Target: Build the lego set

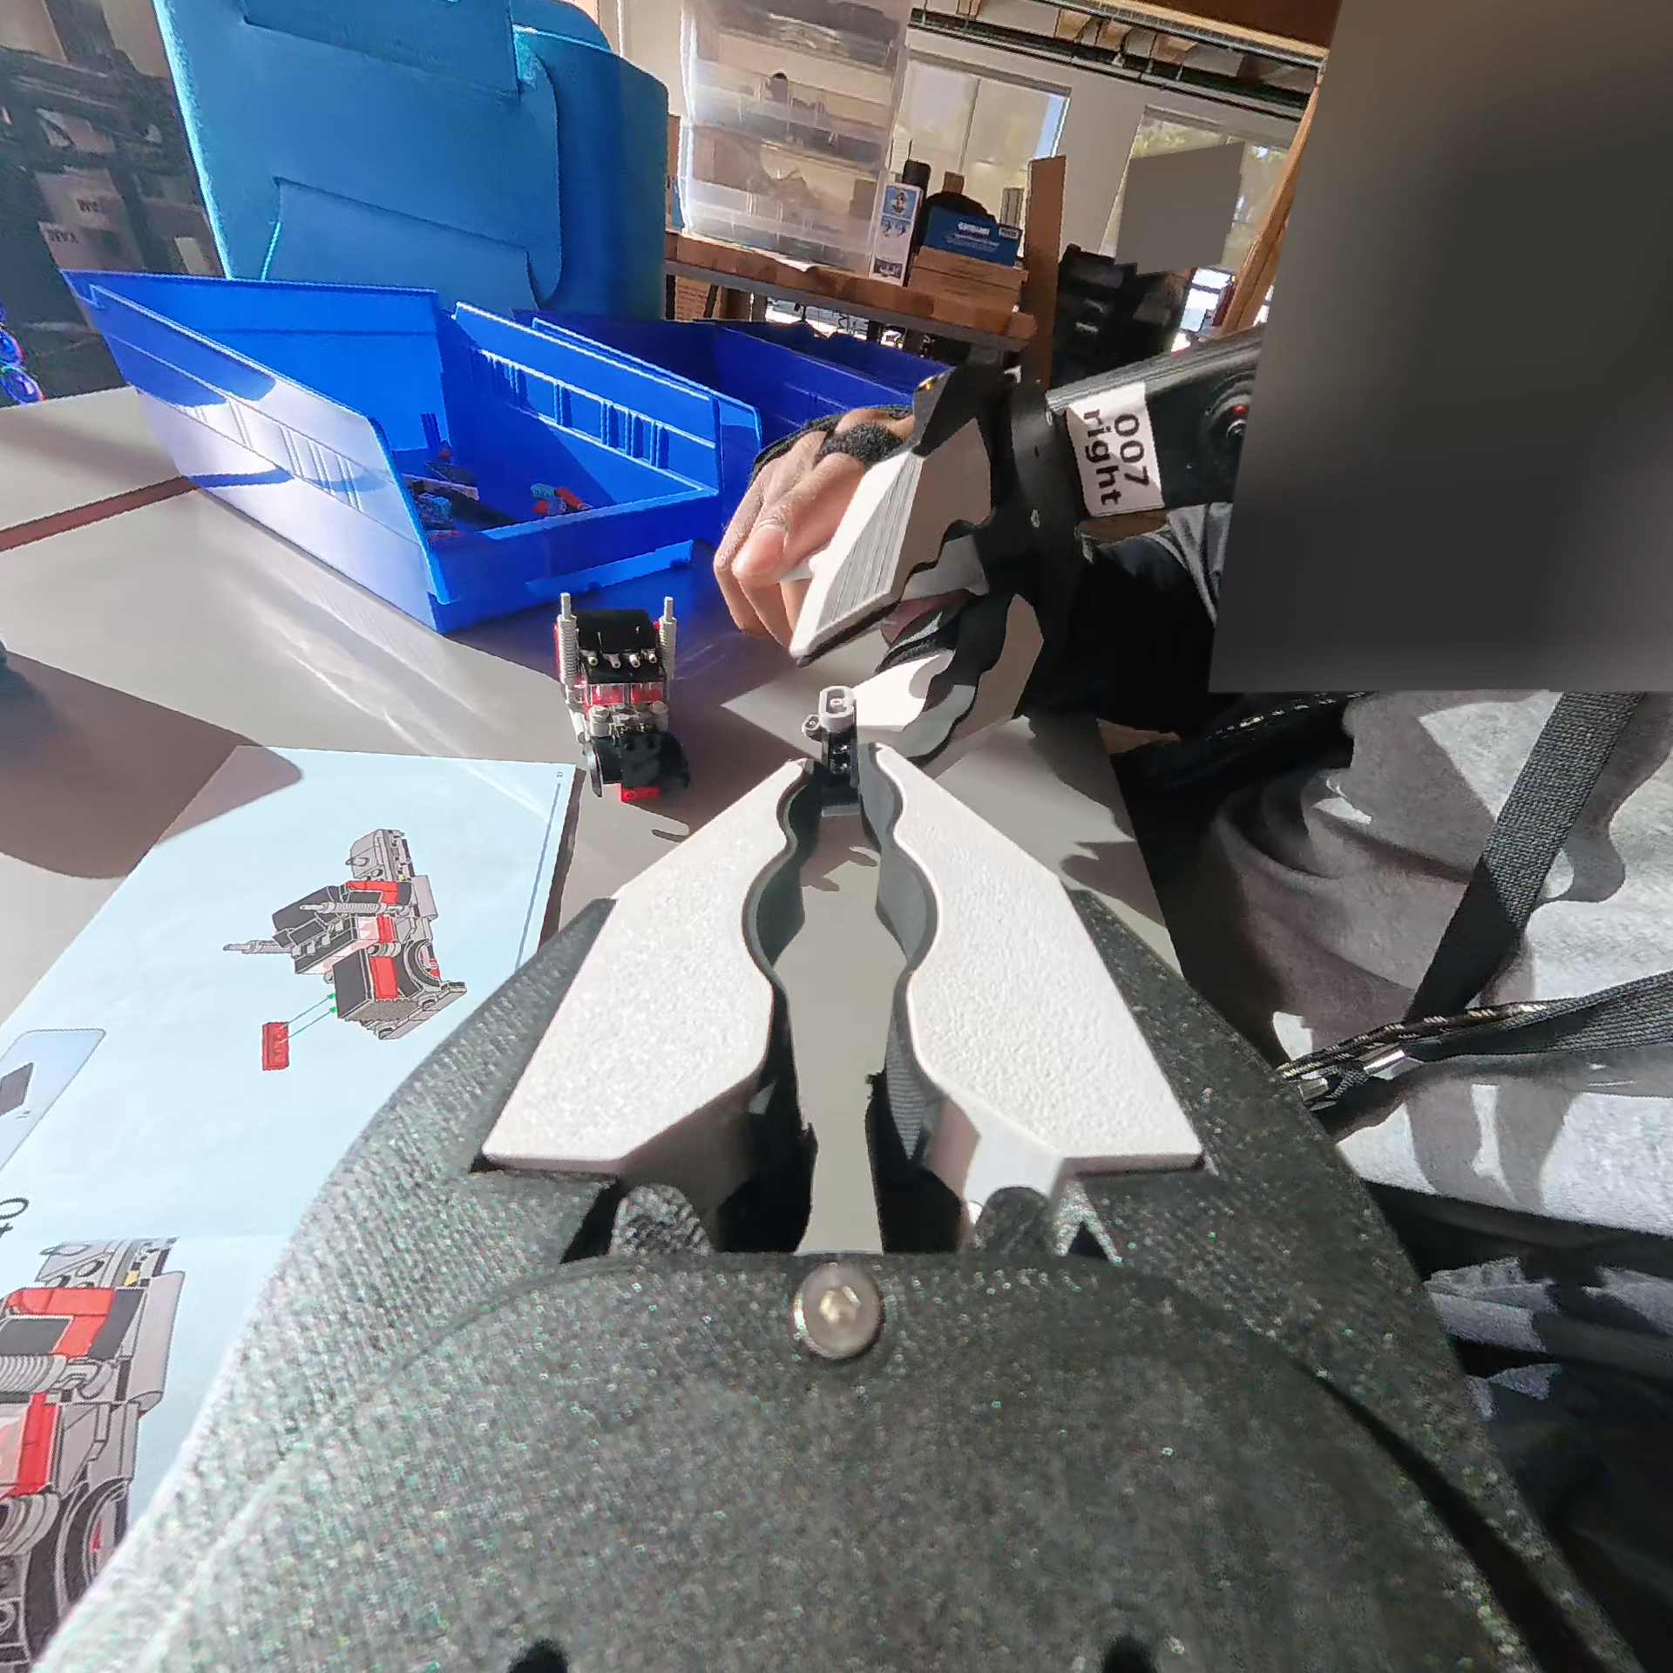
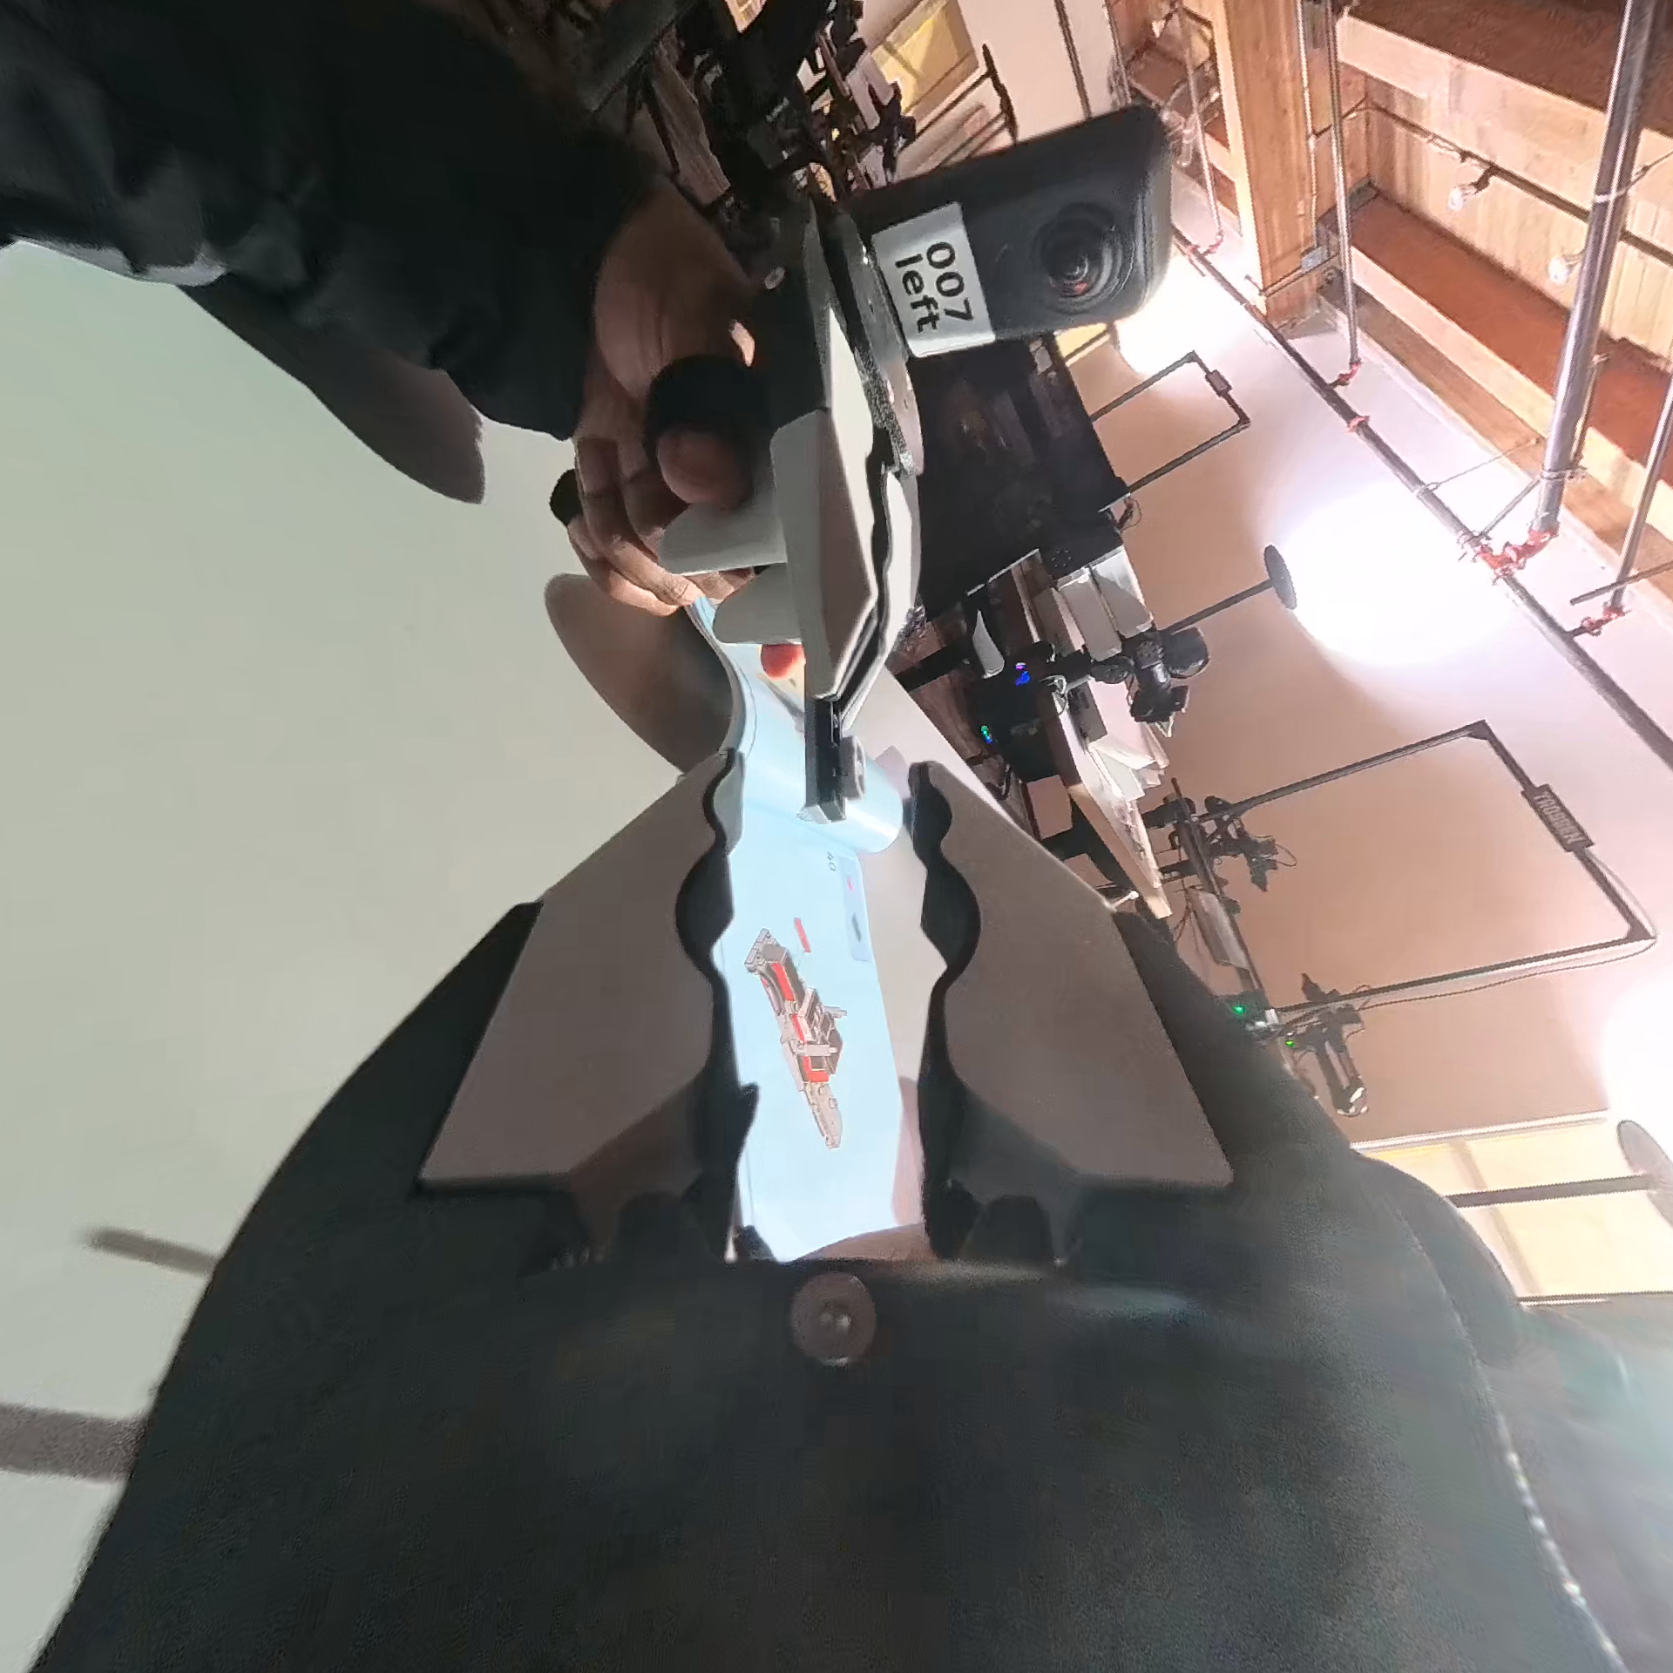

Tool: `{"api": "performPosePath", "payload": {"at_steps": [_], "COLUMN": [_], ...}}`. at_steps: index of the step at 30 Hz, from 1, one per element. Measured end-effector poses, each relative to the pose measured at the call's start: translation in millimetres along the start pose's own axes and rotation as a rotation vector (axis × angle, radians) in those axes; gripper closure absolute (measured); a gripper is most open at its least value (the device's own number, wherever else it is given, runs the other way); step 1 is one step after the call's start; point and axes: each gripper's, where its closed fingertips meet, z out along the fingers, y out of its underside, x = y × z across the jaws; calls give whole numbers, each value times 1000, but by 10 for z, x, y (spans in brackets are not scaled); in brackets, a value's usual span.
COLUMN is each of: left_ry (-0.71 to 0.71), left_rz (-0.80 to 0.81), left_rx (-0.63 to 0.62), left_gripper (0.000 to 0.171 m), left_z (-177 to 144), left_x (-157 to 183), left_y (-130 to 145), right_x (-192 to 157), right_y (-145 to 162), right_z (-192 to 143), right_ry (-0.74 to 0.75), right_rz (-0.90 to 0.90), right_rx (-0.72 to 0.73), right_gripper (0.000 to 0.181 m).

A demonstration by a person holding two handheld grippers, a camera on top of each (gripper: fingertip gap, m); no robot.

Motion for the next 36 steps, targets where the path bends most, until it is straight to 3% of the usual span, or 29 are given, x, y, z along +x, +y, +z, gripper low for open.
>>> {"api": "performPosePath", "payload": {"at_steps": [25, 36], "left_ry": [7, 5], "left_rz": [-67, -112], "left_rx": [-17, -21], "left_gripper": [162, 162], "left_z": [4, 1], "left_x": [-28, -55], "left_y": [35, 52], "right_x": [-10, -12], "right_y": [23, 46], "right_z": [92, 105], "right_ry": [36, 37], "right_rz": [-95, -98], "right_rx": [-37, -54], "right_gripper": [166, 167]}}
